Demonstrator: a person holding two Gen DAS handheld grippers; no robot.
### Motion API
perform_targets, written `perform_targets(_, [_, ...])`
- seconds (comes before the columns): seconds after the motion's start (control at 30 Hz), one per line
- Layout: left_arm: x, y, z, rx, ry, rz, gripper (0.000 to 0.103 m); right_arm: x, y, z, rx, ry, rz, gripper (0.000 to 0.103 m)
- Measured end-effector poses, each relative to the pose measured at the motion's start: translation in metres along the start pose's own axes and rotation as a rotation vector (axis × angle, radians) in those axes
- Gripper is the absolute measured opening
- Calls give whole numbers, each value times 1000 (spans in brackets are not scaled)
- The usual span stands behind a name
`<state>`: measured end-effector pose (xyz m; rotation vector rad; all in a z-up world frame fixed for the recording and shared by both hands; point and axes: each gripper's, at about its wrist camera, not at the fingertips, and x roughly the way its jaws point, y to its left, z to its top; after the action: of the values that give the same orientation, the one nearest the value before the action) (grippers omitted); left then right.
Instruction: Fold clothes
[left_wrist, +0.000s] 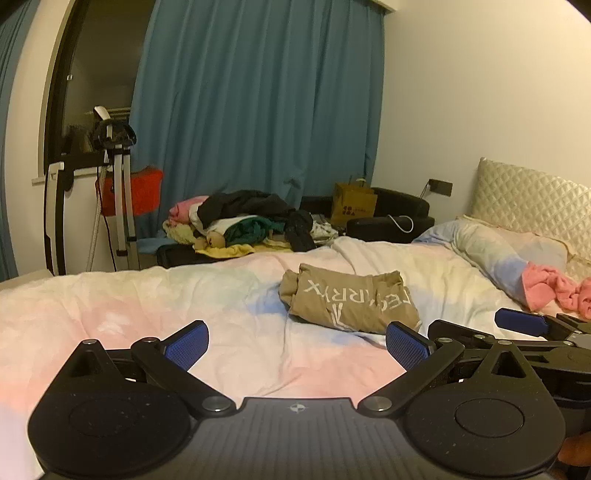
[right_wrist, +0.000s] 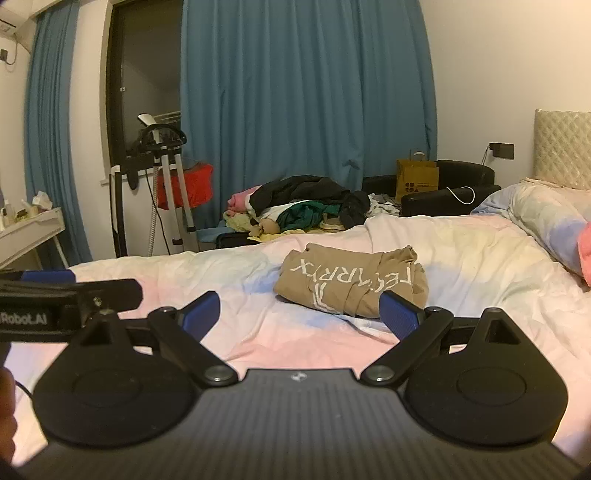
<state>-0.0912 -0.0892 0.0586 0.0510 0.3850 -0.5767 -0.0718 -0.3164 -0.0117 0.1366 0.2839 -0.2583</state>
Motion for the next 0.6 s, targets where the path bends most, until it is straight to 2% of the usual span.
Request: perform_targets(0.6, [-3, 0, 0, -26, 13, 24, 103, 0, -11, -2, 90, 31, -1, 94])
